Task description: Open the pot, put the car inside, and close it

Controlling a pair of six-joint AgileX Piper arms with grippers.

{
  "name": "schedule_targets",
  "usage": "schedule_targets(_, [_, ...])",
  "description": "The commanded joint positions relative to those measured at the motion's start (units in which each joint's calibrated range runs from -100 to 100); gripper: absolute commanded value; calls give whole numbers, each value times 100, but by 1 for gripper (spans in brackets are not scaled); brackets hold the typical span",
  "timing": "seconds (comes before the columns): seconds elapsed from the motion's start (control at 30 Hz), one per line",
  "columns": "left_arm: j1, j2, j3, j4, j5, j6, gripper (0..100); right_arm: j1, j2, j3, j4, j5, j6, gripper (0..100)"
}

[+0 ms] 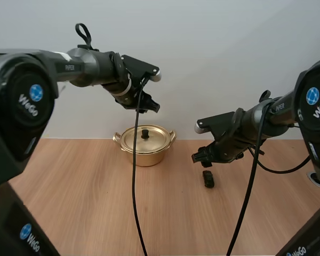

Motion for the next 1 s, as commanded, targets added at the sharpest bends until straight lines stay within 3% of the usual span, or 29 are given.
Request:
schedule_targets(0.0, [2,996,-51,8,31,-24,70,1,66,-10,6,71,3,100])
schedule_targets(0.23, [2,1227,-89,-43,-29,-47,70,1,127,-10,80,170,3,100])
schedule_targets(0.43, [2,1294,-99,-562,-53,153,70,1,127,-10,90,204,3,100])
schedule_targets(0.7, [2,1362,-122,-591,-504,229,70,1,127,-10,90,296,3,100])
schedule_targets(0.97, [2,1699,-643,-768,180,237,64,1,127,-10,132,495,3,100])
